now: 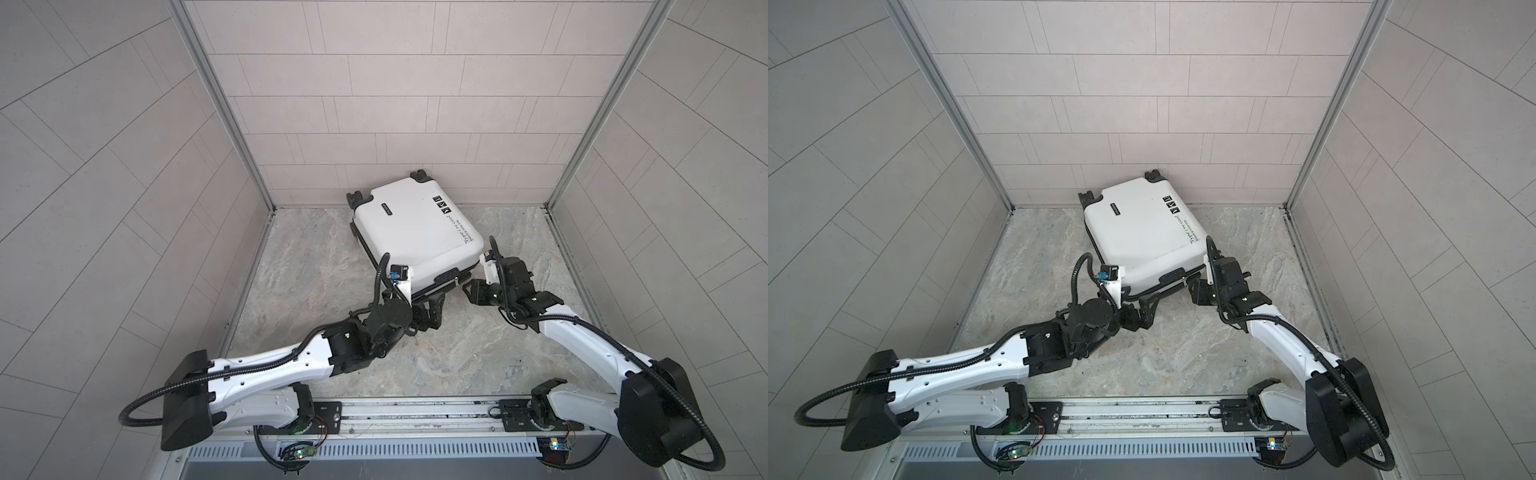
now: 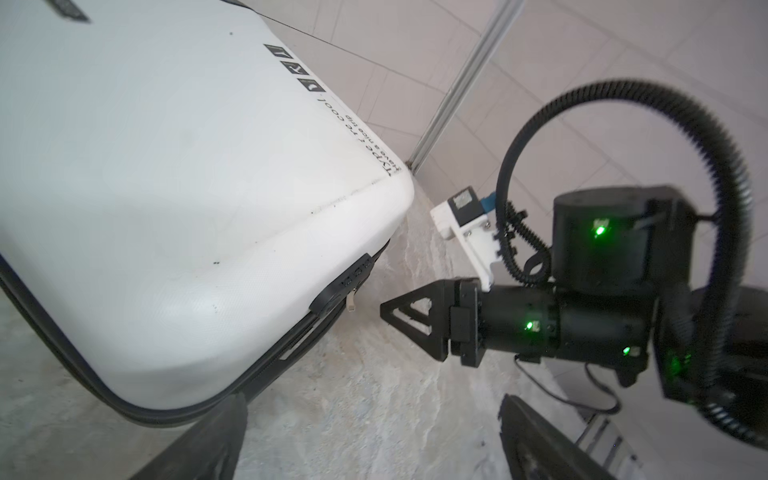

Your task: Pack the luggage

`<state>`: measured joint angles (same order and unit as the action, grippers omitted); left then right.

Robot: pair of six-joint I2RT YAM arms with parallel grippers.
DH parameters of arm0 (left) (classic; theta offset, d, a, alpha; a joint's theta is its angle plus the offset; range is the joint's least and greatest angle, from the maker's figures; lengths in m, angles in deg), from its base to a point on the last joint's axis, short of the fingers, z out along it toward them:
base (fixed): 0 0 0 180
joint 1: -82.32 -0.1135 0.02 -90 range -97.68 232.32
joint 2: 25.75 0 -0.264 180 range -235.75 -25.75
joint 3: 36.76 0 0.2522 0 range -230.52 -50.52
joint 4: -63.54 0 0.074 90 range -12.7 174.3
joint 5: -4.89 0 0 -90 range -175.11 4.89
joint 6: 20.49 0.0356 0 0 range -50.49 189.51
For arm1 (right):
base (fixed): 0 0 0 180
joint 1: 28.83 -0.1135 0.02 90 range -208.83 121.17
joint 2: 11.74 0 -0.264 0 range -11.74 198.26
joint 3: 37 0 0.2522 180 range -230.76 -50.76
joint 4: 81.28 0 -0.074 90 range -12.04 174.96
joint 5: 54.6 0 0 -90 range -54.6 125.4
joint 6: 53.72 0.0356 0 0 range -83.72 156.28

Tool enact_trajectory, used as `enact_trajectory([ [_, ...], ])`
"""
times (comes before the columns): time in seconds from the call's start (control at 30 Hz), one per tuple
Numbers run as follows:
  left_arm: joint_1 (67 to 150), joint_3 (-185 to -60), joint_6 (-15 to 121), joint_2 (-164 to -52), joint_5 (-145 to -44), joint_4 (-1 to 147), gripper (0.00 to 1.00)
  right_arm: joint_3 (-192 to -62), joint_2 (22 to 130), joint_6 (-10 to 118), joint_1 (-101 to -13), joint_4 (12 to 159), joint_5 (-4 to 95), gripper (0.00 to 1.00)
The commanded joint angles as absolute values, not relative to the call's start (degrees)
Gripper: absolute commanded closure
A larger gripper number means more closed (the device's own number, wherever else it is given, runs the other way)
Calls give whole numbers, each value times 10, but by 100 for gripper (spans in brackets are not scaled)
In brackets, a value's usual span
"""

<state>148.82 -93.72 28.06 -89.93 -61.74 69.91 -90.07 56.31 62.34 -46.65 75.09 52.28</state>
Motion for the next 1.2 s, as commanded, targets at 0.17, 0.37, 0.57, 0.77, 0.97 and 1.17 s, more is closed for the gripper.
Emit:
enact_trajectory([
  [0.17,1496,-815,48,-904,-567,544,2,-928,520,581,-447,785,513,30],
  [0.37,1448,-855,127,-820,-534,664,0,-1018,542,583,-397,751,561,18],
  [0.57,1222,-873,147,-759,-693,733,0,-1085,603,629,-332,777,600,12],
  [0.77,1026,-876,135,-849,-840,615,0,-1167,727,693,-305,823,668,10],
  [0.97,958,-899,95,-1036,-936,410,0,-1212,806,722,-306,852,690,10],
  [1.17,956,-956,44,-1204,-992,224,0,-1205,820,741,-307,881,719,10],
])
